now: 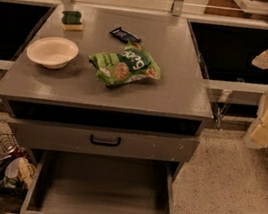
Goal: Close middle drawer
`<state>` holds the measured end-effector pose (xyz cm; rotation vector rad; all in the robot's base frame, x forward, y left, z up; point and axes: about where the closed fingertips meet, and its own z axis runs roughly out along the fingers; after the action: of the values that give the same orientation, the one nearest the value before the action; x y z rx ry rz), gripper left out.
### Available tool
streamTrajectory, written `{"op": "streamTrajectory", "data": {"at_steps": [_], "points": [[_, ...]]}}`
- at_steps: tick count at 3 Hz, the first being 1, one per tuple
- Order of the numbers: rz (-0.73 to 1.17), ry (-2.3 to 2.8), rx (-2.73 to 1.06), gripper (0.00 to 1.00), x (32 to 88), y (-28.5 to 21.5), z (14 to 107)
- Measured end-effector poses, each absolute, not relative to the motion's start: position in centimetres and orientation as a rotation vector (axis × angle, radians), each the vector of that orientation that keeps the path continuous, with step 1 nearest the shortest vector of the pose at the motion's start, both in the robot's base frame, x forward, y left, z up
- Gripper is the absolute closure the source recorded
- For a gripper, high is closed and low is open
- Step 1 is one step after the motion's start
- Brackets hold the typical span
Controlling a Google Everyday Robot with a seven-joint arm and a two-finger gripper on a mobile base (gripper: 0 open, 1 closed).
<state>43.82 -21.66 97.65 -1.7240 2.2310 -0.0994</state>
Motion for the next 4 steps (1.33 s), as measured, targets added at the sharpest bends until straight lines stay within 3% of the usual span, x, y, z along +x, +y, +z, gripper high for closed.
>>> {"op": "streamTrajectory", "data": {"at_steps": [1, 2, 4], "points": [[-0.099, 2.231, -1.724, 0.0, 43.82, -21.66, 97.65], [-0.1, 2.231, -1.724, 0.14, 43.82, -21.66, 97.65], [-0.1, 2.231, -1.724, 0.61, 43.82, -21.66, 97.65]]}}
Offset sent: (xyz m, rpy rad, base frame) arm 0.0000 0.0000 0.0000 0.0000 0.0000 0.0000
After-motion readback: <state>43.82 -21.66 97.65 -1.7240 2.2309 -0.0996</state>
